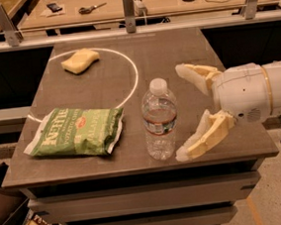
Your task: Move water bottle near sponge
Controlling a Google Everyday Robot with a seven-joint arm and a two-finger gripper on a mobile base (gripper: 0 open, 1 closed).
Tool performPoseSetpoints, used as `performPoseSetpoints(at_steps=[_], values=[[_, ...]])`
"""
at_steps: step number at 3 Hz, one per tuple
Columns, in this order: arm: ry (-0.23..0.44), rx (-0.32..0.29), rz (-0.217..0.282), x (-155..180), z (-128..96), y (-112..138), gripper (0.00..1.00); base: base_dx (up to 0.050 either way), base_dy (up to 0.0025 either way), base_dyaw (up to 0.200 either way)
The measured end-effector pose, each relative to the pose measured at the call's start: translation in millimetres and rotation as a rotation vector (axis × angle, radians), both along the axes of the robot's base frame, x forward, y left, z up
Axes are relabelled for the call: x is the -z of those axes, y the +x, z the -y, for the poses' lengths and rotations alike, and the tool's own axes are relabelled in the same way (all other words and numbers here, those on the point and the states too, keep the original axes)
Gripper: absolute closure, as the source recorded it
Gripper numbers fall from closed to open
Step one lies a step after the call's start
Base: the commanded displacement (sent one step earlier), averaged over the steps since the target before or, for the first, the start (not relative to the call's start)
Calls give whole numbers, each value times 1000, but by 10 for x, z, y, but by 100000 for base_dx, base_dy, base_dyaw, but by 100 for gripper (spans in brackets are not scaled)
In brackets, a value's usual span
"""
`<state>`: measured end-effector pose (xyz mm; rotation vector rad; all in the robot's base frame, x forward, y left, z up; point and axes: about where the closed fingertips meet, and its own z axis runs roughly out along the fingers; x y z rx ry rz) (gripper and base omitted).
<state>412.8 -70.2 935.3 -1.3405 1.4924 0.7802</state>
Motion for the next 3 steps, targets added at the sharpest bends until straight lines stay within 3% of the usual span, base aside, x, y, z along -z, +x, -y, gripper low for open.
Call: performPoseSetpoints(at_steps=[2,3], values=[[140,-46,-20,96,-226,40,0,0,0,0],[138,-50,-17,79,-248,31,18,0,0,0]])
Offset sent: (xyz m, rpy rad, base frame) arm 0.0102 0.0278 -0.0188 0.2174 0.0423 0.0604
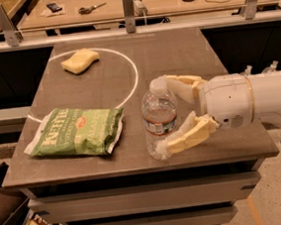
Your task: Move water bottle near sponge
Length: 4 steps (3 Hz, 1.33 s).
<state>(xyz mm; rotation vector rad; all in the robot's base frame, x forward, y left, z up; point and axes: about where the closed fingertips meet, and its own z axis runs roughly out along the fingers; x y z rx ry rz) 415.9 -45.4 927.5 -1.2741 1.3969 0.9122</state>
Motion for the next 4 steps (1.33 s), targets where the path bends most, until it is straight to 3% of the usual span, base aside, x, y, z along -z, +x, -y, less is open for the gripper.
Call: performPoseSetpoints(at_steps=[3,4], values=[[-8,-11,13,-57,-67,-39,87,0,0,0],[-11,-14,17,-76,-89,-51,100,0,0,0]])
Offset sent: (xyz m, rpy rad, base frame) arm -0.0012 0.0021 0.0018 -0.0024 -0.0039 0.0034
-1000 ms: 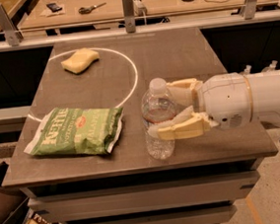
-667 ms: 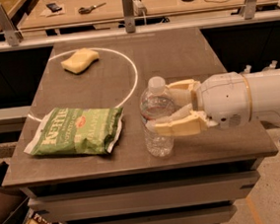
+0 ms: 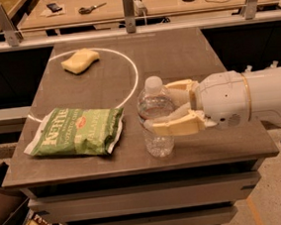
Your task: Move water bottle near sponge
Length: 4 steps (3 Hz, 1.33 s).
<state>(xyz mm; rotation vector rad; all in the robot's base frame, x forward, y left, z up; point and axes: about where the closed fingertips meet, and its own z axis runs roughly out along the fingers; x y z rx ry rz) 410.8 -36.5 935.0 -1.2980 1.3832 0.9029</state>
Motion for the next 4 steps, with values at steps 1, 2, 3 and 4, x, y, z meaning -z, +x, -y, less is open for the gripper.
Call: performPoseSetpoints(at_steps=[1,2,3,4], values=[[0,0,0,0,-1,0,100,0,0,0],[-7,5,21,-182,-15,107,100,0,0,0],[-11,24,46,-477,-8,348,100,0,0,0],[-25,51,76,-807,6,661,100,0,0,0]])
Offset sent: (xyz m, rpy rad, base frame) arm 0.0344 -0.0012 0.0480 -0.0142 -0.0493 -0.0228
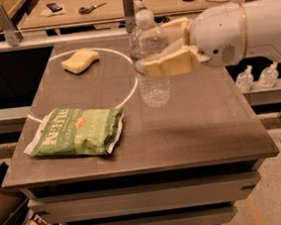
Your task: Move water bottle near sponge
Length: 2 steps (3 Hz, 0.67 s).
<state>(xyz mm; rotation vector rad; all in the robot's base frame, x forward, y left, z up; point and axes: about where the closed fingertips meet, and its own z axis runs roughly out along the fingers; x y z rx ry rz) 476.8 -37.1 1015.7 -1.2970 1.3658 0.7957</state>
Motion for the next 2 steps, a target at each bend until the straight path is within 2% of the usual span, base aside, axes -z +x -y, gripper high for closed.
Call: performPoseSetpoints(at_steps=[2], values=[[8,86,49,-625,-94,864,100,0,0,0]])
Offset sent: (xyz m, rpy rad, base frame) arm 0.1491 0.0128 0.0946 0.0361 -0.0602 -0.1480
